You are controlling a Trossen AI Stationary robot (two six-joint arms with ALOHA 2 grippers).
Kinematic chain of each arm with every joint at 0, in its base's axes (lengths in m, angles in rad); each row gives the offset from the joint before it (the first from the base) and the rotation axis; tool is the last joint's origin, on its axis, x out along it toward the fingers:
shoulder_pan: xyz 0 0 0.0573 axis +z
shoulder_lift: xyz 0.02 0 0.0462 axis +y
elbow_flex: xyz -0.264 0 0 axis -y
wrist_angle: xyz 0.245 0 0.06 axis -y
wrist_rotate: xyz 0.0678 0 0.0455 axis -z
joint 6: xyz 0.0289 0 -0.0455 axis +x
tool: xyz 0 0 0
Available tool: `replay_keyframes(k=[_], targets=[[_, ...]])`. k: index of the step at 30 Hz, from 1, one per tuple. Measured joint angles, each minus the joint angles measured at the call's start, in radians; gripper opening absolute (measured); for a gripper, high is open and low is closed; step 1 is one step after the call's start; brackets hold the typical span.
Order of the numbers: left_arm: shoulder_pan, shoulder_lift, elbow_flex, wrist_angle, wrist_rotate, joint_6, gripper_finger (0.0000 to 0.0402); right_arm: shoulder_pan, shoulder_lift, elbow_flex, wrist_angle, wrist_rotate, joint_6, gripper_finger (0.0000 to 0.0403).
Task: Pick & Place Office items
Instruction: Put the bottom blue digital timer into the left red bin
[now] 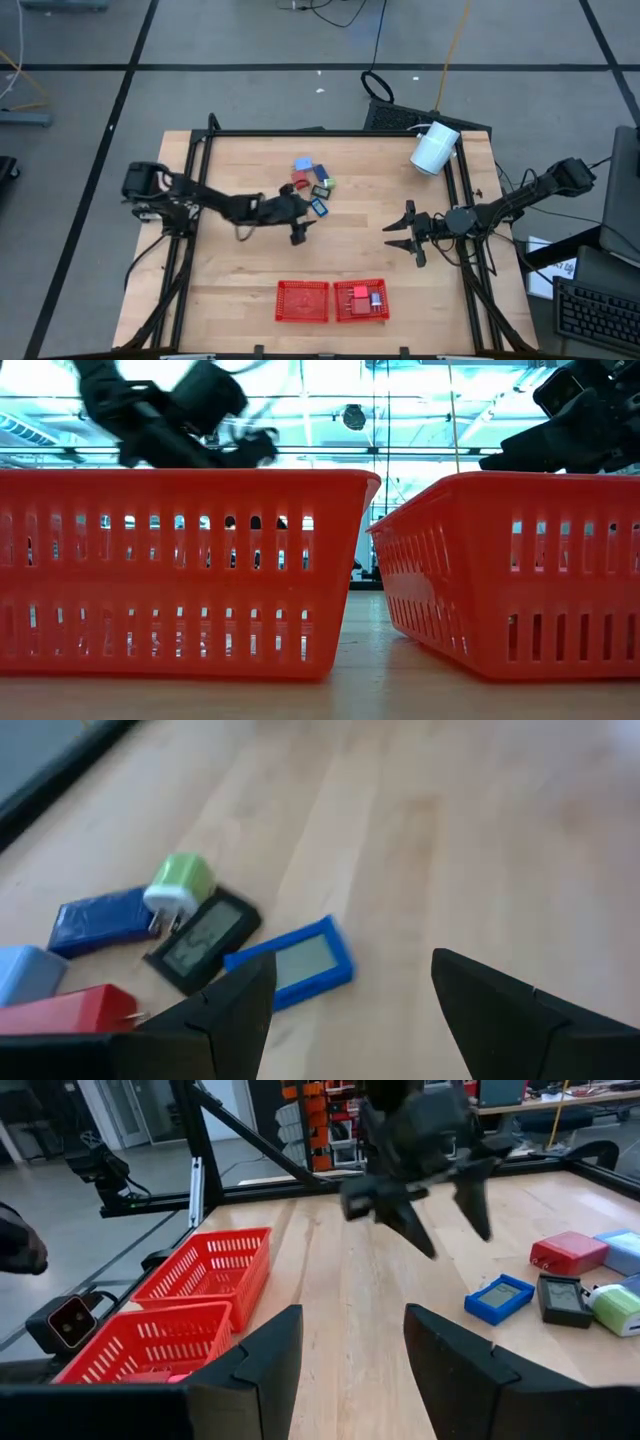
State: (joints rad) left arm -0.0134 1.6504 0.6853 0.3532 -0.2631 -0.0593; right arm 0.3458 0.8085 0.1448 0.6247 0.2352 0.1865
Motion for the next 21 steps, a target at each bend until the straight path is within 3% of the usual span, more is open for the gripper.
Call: replay_keyframes(k=[4,8,17,21], targets=[[0.045,0.061,0.125,-0.164,0.01,0.041,0.0271,0.0,0.0,0.0,0.0,0.0,0.011,0.0166],[0.082,0.101,0.186,-0.243,0.09,0.071,0.0271,0.0,0.0,0.0,0.0,0.0,0.011,0.0166],[0.129,0.113,0.196,-0.3,0.135,0.04,0.0271,0.001,0.0,0.0,0.0,-0.004,0.01,0.0166],[0.137,0.123,0.196,-0.299,0.135,0.119,0.0271,0.001,0.0,0.0,0.0,-0.004,0.009,0.0166]])
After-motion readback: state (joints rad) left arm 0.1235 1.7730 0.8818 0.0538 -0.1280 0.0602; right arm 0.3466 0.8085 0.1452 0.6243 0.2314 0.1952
